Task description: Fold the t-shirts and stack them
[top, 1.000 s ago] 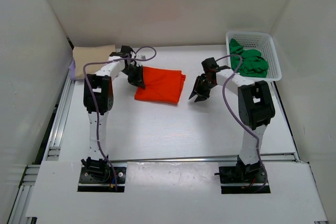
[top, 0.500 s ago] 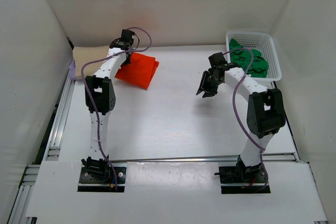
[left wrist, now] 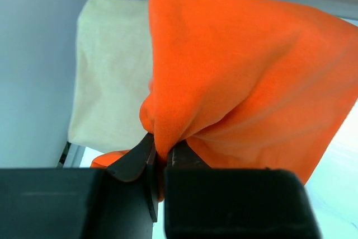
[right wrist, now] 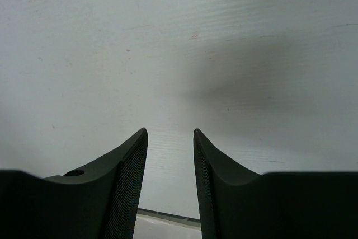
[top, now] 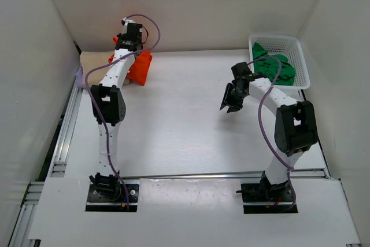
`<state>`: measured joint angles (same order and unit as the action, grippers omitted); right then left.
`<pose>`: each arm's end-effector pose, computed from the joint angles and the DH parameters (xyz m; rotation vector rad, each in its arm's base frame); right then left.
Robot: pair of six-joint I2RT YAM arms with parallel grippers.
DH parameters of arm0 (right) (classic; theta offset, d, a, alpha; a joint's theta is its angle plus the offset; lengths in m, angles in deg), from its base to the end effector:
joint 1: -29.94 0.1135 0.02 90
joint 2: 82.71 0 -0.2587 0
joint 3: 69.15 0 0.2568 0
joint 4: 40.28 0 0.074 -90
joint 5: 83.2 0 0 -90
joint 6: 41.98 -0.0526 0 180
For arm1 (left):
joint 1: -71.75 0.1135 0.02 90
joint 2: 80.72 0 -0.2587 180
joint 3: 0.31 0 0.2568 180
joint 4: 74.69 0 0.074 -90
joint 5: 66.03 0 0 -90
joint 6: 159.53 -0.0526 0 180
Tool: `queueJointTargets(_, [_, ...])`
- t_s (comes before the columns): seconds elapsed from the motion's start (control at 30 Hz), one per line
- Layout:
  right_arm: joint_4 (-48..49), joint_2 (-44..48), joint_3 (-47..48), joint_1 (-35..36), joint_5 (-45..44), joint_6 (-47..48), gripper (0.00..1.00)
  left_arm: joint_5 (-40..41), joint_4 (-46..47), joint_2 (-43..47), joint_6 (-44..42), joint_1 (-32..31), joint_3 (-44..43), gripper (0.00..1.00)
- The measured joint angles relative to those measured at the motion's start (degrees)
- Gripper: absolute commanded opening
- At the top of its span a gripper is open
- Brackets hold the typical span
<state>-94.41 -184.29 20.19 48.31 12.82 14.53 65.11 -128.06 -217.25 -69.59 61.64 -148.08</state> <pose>0.3527 0.1230 0.1968 0.3367 2.7702 0.3872 0.5415 -0.0614 0.2653 -0.1668 2.1816 0.7229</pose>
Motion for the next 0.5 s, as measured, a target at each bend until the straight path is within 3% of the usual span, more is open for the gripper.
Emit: queueJointTargets(0.5, [0.0,1.0,-1.9,-0.3,-1.6,0.9,0.43,-2.2,1.4,5.4,0.0,10.4,4.6,0.10])
